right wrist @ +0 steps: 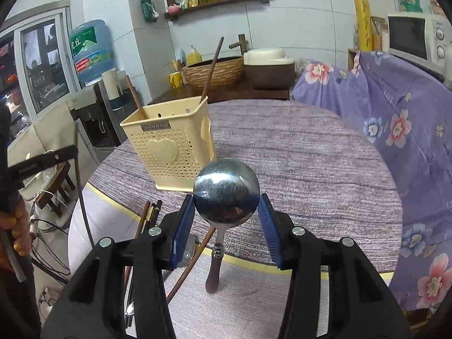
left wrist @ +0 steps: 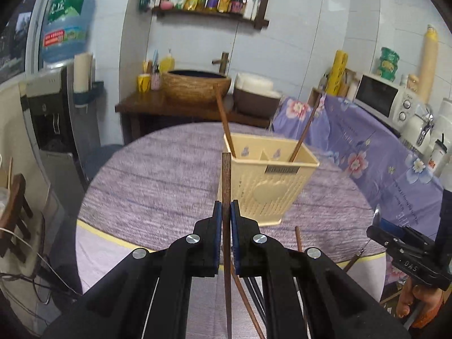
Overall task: Organize utensils
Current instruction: 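Carry the ladle and chopstick upright and lower them into the holder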
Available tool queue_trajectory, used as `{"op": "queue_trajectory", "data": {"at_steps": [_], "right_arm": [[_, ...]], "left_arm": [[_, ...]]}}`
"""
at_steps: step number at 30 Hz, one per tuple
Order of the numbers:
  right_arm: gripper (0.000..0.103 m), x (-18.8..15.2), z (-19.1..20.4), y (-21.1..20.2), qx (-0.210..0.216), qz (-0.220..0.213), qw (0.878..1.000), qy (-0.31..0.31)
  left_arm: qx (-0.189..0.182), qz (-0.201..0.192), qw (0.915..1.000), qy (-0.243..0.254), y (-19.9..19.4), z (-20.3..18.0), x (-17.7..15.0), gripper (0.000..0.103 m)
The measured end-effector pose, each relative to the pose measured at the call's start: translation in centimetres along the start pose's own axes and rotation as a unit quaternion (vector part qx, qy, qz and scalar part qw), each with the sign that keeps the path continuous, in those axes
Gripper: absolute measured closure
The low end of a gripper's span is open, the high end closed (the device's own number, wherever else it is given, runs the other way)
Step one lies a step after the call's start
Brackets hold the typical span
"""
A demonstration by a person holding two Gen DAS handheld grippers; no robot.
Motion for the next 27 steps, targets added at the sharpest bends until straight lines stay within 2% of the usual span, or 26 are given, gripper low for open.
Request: {"op": "queue_trajectory", "data": {"at_steps": [4, 11, 17, 21, 27], "right_arm": [[0.056, 0.4, 0.4, 0.0, -0.003, -0.002, 1.0, -0.005], [0.056, 1.1, 0.9, -0.3, -0.006, -0.007, 1.0, -0.018], [0.056, 2.8, 1.5, -0.7, 0.013, -0.009, 1.0, -0.025], [0.056, 6.3, 2.5, -1.3, 0.032, -0.025, 0.999, -0.033], [0.056, 15.2, 4.8, -1.7, 0.026, -0.082, 0.995, -0.055]], "left_arm": [[0.004, -0.016, 0.9999, 0.0, -0.6, 0.1, 0.6, 0.096], [0.002, -0.021, 0.9998, -0.005, -0.6, 0.6, 0.5, 0.096], [-0.009, -0.029, 0.9995, -0.007, -1.5, 0.7, 1.7, 0.096], [-0.023, -0.049, 0.9985, -0.009, -2.9, 0.7, 4.7, 0.096], [-0.024, -0.117, 0.9926, -0.019, -5.0, -0.7, 13.0, 0.096]]}}
Point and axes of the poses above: each gripper's, at about its wrist camera, not at the fingertips, and y roughly the way its jaws point, z to its left, x to its top, the point moved 5 cm from there along y, roughly the way its jaws point, and after that the axes turned 7 degrees about x, right-handed, at the moved point
